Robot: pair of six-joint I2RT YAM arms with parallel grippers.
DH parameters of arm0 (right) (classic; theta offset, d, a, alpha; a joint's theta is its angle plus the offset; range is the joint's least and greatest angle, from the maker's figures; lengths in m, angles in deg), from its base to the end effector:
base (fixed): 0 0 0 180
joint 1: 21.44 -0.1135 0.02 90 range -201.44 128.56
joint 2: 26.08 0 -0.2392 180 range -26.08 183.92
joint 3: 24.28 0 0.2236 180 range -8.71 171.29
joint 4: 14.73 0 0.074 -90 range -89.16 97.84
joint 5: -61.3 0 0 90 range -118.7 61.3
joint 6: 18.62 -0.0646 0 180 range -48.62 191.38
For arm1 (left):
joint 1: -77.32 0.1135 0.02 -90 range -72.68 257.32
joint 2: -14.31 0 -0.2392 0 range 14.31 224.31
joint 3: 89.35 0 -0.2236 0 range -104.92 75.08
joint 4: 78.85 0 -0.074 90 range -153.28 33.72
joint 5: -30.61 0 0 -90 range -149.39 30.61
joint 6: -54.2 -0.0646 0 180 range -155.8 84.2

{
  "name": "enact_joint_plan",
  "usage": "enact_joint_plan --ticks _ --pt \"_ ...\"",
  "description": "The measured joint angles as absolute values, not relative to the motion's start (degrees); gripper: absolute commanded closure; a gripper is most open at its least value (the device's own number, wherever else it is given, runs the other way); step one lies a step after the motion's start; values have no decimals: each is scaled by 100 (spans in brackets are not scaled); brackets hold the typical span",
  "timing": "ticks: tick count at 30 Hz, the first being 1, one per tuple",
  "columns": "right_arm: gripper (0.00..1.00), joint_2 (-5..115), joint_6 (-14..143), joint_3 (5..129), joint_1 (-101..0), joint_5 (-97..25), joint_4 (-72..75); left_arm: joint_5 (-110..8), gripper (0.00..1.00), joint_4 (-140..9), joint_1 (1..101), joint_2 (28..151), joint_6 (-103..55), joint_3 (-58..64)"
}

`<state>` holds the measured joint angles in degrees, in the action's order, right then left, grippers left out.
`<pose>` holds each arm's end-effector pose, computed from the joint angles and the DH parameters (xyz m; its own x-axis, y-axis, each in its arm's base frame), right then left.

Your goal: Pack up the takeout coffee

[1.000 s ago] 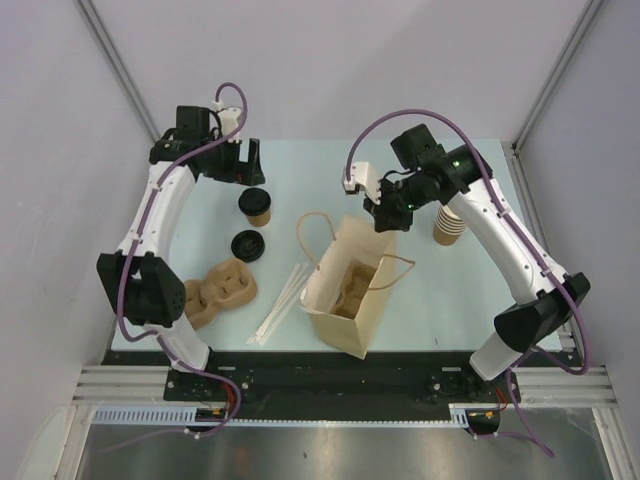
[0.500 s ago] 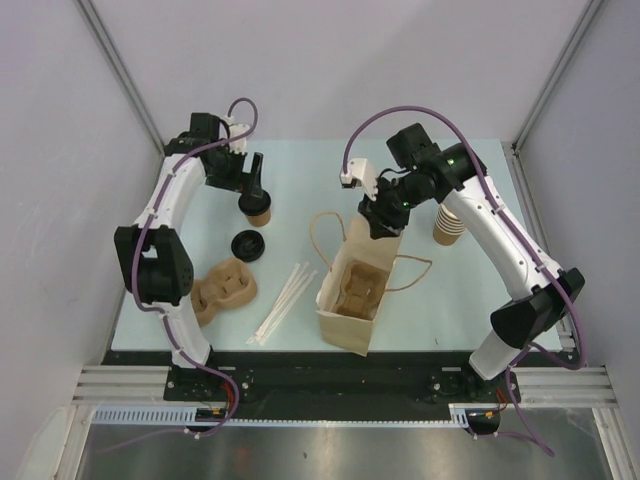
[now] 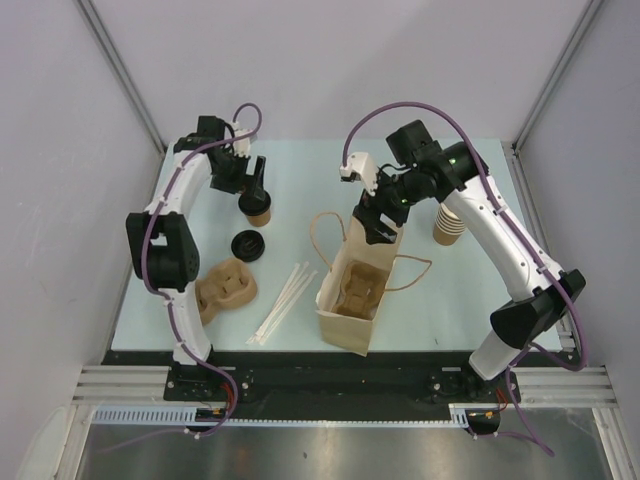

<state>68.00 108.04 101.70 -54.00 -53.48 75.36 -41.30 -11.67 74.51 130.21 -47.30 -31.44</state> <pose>0.2356 0.1825 0.3575 -0.1716 -0.7528 -0.6355 -0.9690 0.2454 -0.0290 0.4110 -0.0403 0.2344 -0.8167 0.2298 -0.5294 0.3672 0.9146 -0.1694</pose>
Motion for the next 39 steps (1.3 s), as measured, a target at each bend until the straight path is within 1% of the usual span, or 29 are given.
enact_joint_plan --ticks 15,34,38,39 --pt "8 6977 10741 10524 -5269 -5361 7673 -4102 0 -1121 7451 13512 -4632 -3520" --pt "6 7211 10846 10799 -5011 -5518 7780 -4069 0 -1062 7451 13735 -4604 -3542" --pt "6 7259 10848 10806 -4963 -5562 7780 -4073 3 -1044 7451 13735 -4582 -3542" --pt "6 7268 10848 10808 -4952 -5573 7780 -4073 6 -1042 7451 13735 -4582 -3542"
